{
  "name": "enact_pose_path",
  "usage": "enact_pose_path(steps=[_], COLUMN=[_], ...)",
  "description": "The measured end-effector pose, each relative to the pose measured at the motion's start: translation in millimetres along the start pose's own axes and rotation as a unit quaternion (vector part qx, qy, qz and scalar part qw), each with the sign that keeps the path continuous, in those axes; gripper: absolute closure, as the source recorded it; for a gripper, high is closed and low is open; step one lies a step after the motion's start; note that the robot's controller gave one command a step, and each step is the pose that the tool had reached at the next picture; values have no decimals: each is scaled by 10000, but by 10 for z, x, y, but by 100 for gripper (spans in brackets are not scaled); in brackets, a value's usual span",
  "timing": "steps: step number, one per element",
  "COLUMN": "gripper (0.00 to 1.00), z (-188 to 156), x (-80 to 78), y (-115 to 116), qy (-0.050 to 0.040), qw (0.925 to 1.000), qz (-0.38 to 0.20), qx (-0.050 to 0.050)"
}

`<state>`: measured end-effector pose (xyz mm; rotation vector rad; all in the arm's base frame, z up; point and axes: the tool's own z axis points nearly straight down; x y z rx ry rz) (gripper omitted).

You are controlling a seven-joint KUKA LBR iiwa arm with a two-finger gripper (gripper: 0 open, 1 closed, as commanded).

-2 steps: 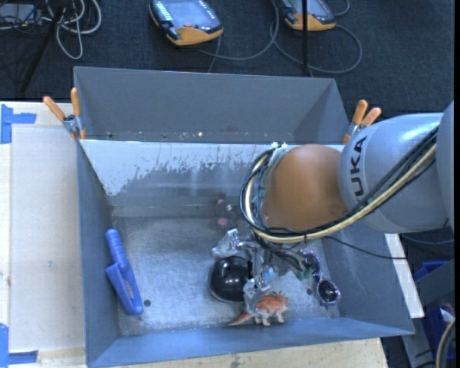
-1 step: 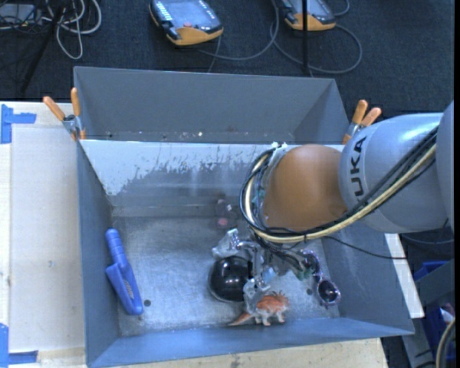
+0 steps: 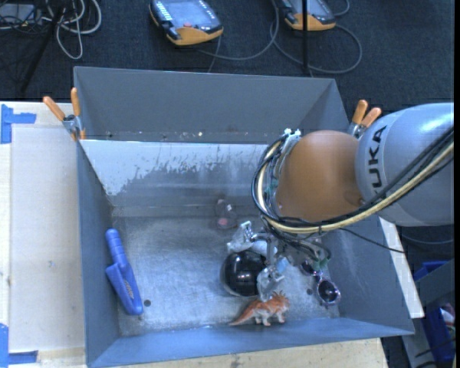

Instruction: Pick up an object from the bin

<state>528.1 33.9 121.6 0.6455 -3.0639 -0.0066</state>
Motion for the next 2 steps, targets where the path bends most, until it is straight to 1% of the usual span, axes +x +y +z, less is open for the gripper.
enact_pose_path(steps=[1, 2], gripper=[100, 100], z=[-1870, -1840], x=[-42, -29], y=[501, 490], qy=[-37, -6], qw=[9702, 9708], qz=[-2422, -2400], qx=[29, 14])
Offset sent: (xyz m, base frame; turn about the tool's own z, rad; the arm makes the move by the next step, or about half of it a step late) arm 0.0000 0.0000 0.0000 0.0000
